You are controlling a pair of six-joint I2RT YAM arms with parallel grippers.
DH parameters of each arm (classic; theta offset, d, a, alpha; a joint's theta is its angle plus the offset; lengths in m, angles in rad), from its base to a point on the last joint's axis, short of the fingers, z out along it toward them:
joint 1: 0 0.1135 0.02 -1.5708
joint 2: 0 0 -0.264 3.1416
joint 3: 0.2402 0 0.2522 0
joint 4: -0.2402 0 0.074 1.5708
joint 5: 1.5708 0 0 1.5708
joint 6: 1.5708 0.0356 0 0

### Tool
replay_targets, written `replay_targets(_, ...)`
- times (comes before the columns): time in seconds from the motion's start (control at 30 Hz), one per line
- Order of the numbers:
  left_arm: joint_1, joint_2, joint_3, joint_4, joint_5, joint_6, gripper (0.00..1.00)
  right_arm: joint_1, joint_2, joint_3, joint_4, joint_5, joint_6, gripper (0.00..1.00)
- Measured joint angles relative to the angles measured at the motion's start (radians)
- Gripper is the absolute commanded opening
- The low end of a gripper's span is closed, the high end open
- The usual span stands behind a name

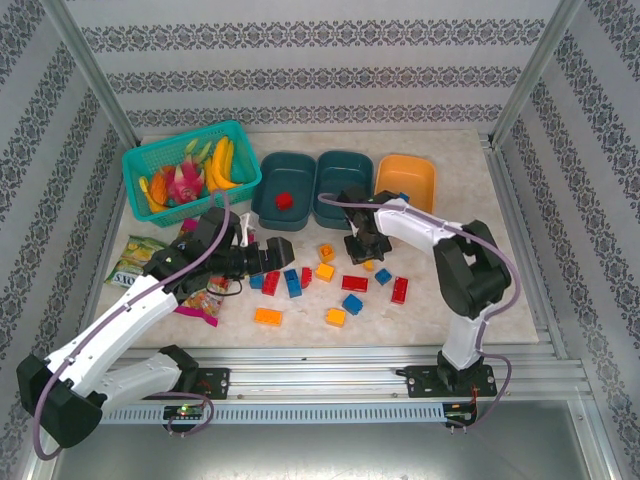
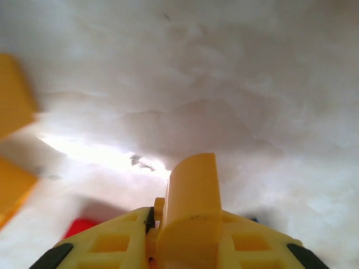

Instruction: Sort the legos into containers by color

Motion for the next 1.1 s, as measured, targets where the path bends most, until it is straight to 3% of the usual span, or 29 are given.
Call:
replay_targets(0.13,0.0,0.011,0.089,0.013,-0.053,-0.016,1.0,0.018,-0.09,0.108,-0.004,0.008,0.042,0.2)
replay_targets(0.23,0.0,0.049,0.163,0.03,-0.082,-0.021,1.0,0.0,-0.059,0.24,0.002,0.01,0.07,0.2)
replay_targets(0.57,0.0,0.165,0.258,0.045,-0.108,-0.039,1.0,-0.105,0.452,0.763,-0.014,-0.005,0.136,0.22)
replay_targets(0.77,-0.003,0.121,0.23,0.048,-0.131,-0.073,1.0,-0.146,0.647,0.932,-0.082,-0.029,0.177,0.31)
replay_targets(0.93,-0.006,0.06,0.184,0.045,-0.153,-0.103,1.0,-0.158,0.706,1.031,-0.138,-0.056,0.195,0.54)
replay_targets(1.1,-0.006,0.031,0.176,0.036,-0.167,-0.117,1.0,-0.157,0.691,1.077,-0.162,-0.066,0.19,0.54)
